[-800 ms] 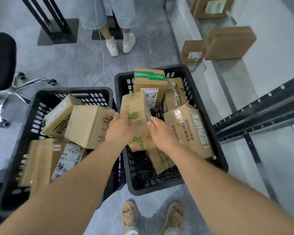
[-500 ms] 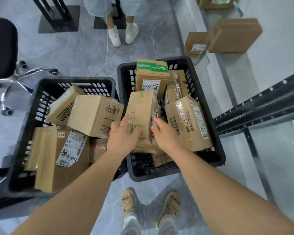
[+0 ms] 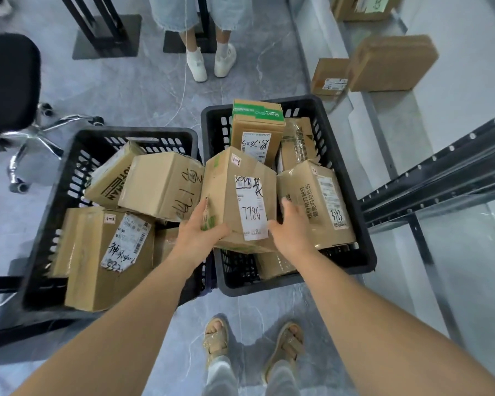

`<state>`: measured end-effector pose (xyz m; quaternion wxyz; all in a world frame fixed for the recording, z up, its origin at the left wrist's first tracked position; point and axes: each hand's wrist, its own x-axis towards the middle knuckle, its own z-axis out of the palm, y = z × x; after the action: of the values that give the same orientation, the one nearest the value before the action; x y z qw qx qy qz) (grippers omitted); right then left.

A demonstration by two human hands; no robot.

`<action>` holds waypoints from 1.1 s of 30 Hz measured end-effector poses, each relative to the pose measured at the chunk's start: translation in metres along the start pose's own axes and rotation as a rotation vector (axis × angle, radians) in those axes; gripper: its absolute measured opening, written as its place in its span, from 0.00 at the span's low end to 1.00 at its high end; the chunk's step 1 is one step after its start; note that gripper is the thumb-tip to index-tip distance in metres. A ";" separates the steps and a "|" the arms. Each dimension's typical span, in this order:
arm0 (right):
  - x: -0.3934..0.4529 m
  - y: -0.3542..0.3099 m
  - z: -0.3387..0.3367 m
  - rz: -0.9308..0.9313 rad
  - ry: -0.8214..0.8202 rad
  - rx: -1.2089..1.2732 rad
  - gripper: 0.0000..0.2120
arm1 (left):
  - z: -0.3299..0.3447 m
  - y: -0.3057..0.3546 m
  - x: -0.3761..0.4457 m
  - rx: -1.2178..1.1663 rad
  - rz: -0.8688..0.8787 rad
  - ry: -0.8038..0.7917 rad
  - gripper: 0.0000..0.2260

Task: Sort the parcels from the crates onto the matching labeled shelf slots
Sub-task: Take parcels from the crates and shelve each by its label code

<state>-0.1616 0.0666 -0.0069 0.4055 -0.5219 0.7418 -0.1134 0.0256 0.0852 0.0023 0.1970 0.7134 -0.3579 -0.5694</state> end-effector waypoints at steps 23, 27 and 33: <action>-0.032 -0.030 -0.054 -0.038 -0.331 0.413 0.45 | -0.051 0.030 -0.040 -0.039 0.232 -0.200 0.36; -0.047 -0.041 -0.072 -0.087 -0.290 0.423 0.45 | -0.059 0.044 -0.055 0.007 0.318 -0.229 0.42; -0.078 -0.064 -0.097 -0.192 -0.212 0.398 0.48 | -0.071 0.068 -0.074 0.025 0.441 -0.226 0.44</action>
<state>-0.1785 0.0817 0.1310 0.5633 -0.5087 0.6053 -0.2398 0.0673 0.0853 0.1184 0.2664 0.5520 -0.5318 -0.5844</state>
